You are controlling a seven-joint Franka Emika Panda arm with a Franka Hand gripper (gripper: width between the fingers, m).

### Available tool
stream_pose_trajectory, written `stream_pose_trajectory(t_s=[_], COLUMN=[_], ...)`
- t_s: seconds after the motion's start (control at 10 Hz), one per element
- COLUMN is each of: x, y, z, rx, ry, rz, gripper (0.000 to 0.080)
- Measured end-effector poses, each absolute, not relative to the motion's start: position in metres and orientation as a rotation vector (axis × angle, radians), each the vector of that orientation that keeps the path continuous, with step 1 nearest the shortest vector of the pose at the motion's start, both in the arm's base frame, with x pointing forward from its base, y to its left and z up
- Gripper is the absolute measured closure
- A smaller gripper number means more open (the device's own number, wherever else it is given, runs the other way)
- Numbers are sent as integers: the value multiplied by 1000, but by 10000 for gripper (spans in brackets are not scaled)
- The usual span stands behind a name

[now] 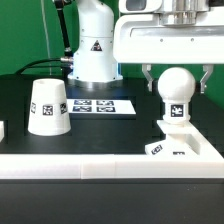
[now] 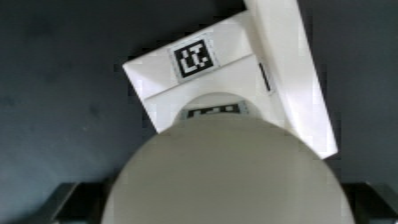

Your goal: Assemble lamp

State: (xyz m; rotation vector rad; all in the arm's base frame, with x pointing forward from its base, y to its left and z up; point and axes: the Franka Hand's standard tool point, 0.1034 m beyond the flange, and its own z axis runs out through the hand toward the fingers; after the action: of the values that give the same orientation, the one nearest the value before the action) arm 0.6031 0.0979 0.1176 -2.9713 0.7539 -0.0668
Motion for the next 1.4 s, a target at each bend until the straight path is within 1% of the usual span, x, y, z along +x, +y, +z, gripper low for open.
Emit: stream_pose_trajectory(t_s=[0.2, 0.5, 0.8, 0.9, 1.2, 1.4], x=[601, 602, 602, 602, 602, 604], y=[101, 106, 107, 107, 112, 113], z=[117, 118, 118, 118, 116, 116], rx=[-2873, -2721, -2631, -2657, -2741, -2874], ry=[1057, 1363, 1488, 1439, 1233, 868], rz=[-38, 51, 83, 79, 8, -45], gripper=[220, 220, 220, 125, 107, 101])
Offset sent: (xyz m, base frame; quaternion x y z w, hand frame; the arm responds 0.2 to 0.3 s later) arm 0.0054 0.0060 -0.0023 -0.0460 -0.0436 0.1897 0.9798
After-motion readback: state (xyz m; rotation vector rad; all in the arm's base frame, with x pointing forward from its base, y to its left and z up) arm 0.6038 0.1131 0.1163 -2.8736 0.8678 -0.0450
